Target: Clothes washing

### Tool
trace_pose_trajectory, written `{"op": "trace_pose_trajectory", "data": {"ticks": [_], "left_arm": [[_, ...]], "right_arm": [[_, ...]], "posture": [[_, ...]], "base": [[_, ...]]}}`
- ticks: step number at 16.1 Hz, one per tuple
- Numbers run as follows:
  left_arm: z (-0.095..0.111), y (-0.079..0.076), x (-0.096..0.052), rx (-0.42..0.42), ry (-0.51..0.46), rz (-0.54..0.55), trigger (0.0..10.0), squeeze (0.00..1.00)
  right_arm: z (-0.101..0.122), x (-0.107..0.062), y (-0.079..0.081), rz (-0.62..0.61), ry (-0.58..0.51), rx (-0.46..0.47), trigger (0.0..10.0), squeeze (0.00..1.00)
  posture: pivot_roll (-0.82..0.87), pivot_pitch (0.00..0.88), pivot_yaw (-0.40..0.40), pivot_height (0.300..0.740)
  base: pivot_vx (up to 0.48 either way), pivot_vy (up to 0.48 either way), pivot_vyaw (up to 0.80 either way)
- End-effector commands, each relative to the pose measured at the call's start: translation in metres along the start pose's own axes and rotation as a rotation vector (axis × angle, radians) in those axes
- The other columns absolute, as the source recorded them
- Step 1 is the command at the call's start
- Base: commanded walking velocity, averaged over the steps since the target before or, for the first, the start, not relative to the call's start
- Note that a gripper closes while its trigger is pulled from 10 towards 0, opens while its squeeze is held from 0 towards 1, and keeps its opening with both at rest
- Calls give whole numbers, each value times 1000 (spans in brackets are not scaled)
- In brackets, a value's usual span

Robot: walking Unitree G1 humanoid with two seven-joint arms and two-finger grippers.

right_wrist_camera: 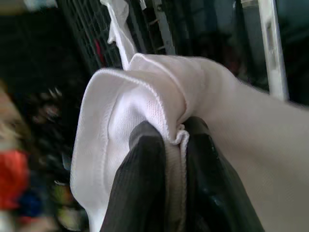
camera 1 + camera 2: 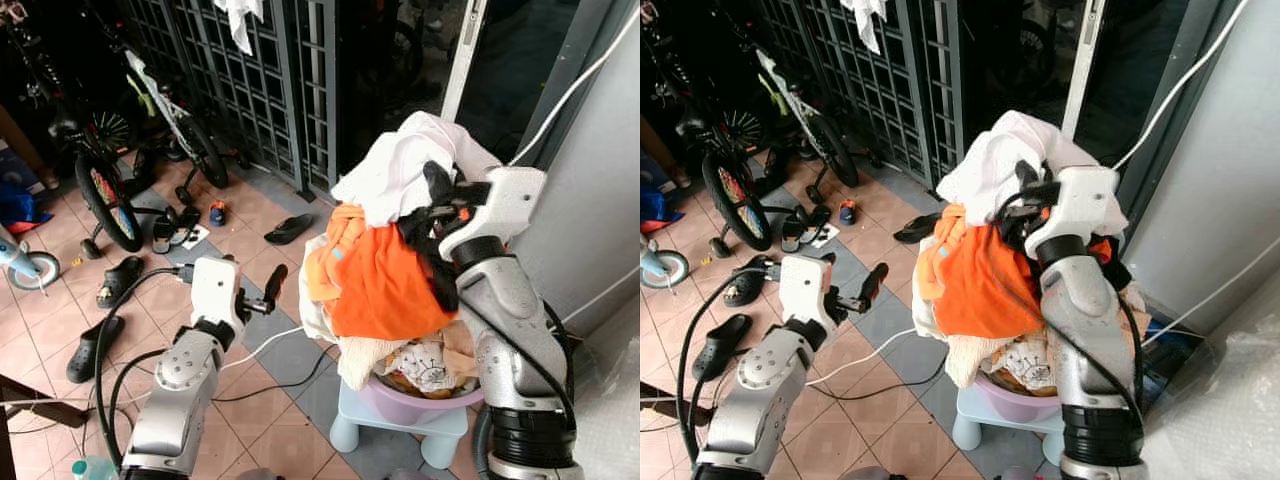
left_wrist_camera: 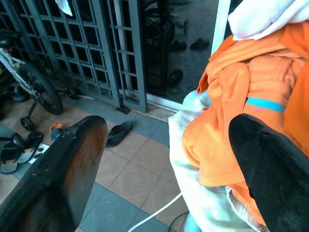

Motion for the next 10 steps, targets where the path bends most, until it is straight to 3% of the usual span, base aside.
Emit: {"op": "trace_pose_trajectory", "data": {"ticks": [1,3,4,5,7,10], "left_arm": [[3,3,3,27,-5,20,10000,0],[3,4,3,29,-9,24,10000,0],[4,4,4,21,-12,19,10000,0],[4,3,4,19,-14,17,10000,0],[4,3,5,19,-15,13,10000,0],[4,2,6,19,-16,14,10000,0]], "right_arm": [[22,-2,12,84,-64,147,0,0],[25,-9,10,106,-65,142,0,0],[16,-17,2,97,-29,-12,0,0],[13,-20,0,95,-14,-69,0,0],[6,-26,-7,78,18,-344,0,0],[3,-27,-15,28,32,-365,0,0]], "posture": [[-43,0,81,740],[-43,0,81,740],[-58,0,84,740],[-58,0,84,740],[-65,0,89,740],[-62,0,90,740]], "base": [[0,0,0],[0,0,0],[0,0,0],[0,0,0],[0,0,0],[0,-207,0]]}}
Point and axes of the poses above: a point about 5 cm out from each wrist's last joint towards the gripper, its own x axis pointing out of the wrist towards the gripper, its own z axis along the axis of the wrist's last joint, y = z × x, the point moved 4 cm from there along x, pointing out of the wrist towards the gripper, and after that the axes turned 14 degrees about -x, right-handed, at the moved point
